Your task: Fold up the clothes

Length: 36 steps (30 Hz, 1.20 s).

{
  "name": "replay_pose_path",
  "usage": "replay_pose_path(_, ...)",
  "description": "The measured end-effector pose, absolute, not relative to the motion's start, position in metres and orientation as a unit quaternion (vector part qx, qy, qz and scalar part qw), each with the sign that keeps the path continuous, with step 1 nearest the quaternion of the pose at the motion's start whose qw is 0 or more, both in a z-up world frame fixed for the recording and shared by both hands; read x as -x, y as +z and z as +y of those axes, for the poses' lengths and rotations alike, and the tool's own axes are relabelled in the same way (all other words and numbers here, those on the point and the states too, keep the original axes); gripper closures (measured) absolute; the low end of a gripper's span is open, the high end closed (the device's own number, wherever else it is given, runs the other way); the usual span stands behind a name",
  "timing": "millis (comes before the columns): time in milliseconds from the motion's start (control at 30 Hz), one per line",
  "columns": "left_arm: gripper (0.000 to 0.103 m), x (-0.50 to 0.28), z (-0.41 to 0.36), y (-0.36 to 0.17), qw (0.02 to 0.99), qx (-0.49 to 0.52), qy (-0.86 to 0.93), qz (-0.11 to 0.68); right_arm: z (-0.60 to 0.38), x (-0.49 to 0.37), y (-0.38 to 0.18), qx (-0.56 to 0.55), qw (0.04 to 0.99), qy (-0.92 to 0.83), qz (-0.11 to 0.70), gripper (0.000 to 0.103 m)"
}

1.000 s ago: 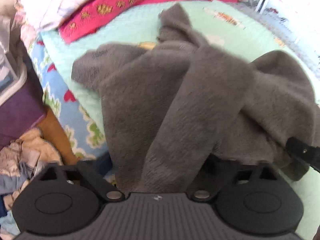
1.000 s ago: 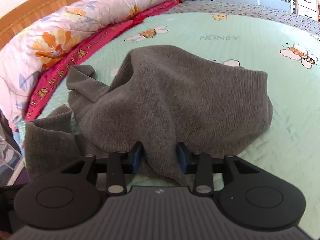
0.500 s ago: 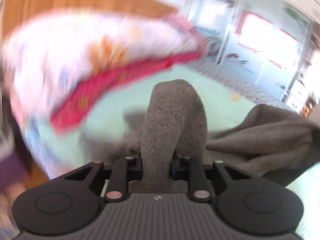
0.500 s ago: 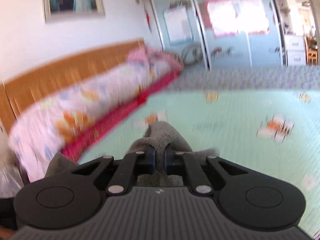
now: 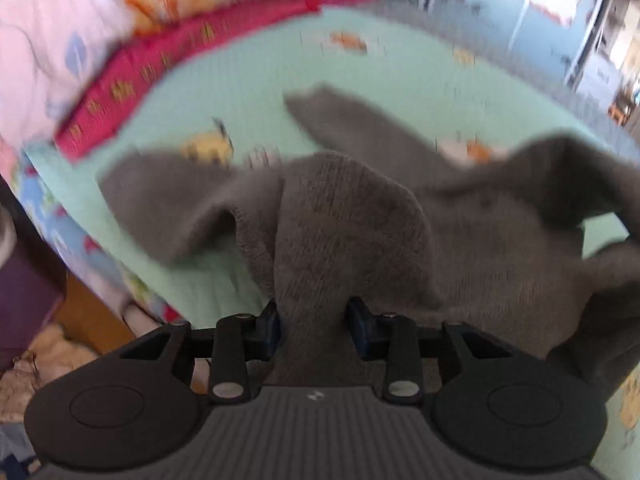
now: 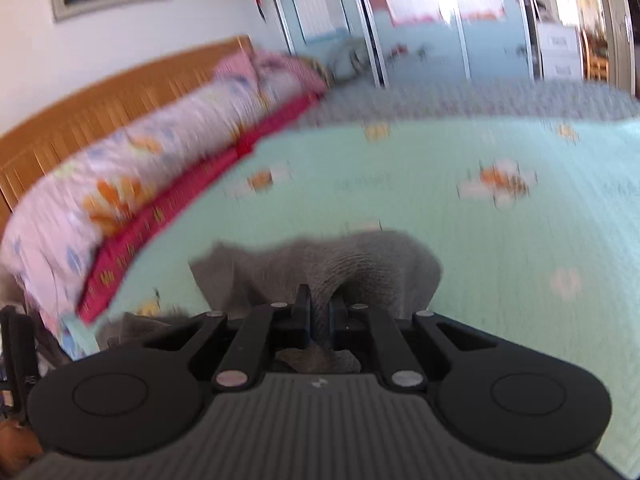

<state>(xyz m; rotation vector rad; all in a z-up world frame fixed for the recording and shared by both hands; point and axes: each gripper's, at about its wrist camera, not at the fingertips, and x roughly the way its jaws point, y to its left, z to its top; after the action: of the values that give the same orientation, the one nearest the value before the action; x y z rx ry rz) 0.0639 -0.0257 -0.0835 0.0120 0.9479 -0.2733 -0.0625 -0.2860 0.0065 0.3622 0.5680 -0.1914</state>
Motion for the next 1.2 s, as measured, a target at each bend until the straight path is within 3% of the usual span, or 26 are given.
replay_pose_path(67, 0.082, -0.065, -0.027, -0.070, 0.886, 0.005, -0.142, 0.441, -0.295, 0.071, 0.003, -0.192, 0.937, -0.104, 0.273, 0.094)
replay_pose_path(167, 0.084, -0.076, -0.037, -0.021, 0.905, 0.016, -0.171, 0.389, -0.315, 0.079, 0.029, -0.206, 0.943, -0.122, 0.233, 0.094)
replay_pose_path(333, 0.084, -0.073, -0.088, 0.126, 0.936, 0.011, -0.249, 0.250, -0.358, 0.092, 0.135, -0.178, 0.966, -0.142, 0.122, 0.094)
replay_pose_path(433, 0.076, -0.054, -0.110, 0.206, 0.940, 0.006, -0.299, 0.165, -0.378, 0.117, 0.200, -0.139, 0.976, -0.161, 0.042, 0.092)
replay_pose_path(467, 0.070, -0.044, -0.118, 0.224, 0.939, 0.002, -0.314, 0.142, -0.381, 0.129, 0.218, -0.123, 0.978, -0.167, 0.017, 0.088)
replay_pose_path(500, 0.061, -0.037, -0.128, 0.228, 0.938, -0.017, -0.322, 0.129, -0.385, 0.141, 0.236, -0.107, 0.979, -0.173, -0.007, 0.070)
replay_pose_path(533, 0.040, -0.030, -0.138, 0.228, 0.936, -0.041, -0.328, 0.119, -0.388, 0.152, 0.246, -0.095, 0.978, -0.182, -0.023, 0.054)
replay_pose_path(567, 0.023, -0.023, -0.148, 0.227, 0.934, -0.064, -0.334, 0.108, -0.389, 0.163, 0.246, -0.089, 0.976, -0.195, -0.027, 0.019)
replay_pose_path(600, 0.017, -0.023, -0.155, 0.205, 0.929, -0.080, -0.337, 0.130, -0.391, 0.172, 0.239, -0.085, 0.975, -0.204, -0.026, 0.004)
replay_pose_path(700, 0.015, -0.029, -0.171, 0.120, 0.905, -0.118, -0.340, 0.227, -0.395, 0.195, 0.182, -0.080, 0.972, -0.221, 0.021, 0.006)
replay_pose_path(867, 0.035, -0.031, -0.132, -0.061, 0.851, -0.110, -0.276, 0.433, -0.402, 0.247, 0.036, -0.176, 0.935, -0.266, 0.156, 0.007)
replay_pose_path(933, 0.035, -0.024, -0.107, -0.102, 0.836, -0.099, -0.254, 0.477, -0.407, 0.265, -0.013, -0.225, 0.906, -0.292, 0.209, 0.012)
replay_pose_path(967, 0.036, -0.021, -0.100, -0.114, 0.830, -0.093, -0.247, 0.491, -0.409, 0.273, -0.033, -0.245, 0.891, -0.305, 0.231, 0.018)
replay_pose_path(1033, 0.035, -0.013, -0.099, -0.110, 0.836, -0.098, -0.255, 0.476, -0.412, 0.284, -0.060, -0.274, 0.867, -0.330, 0.254, 0.019)
replay_pose_path(1200, 0.032, 0.000, -0.126, -0.070, 0.847, -0.081, -0.307, 0.426, -0.439, 0.296, -0.069, -0.346, 0.837, -0.371, 0.204, 0.019)
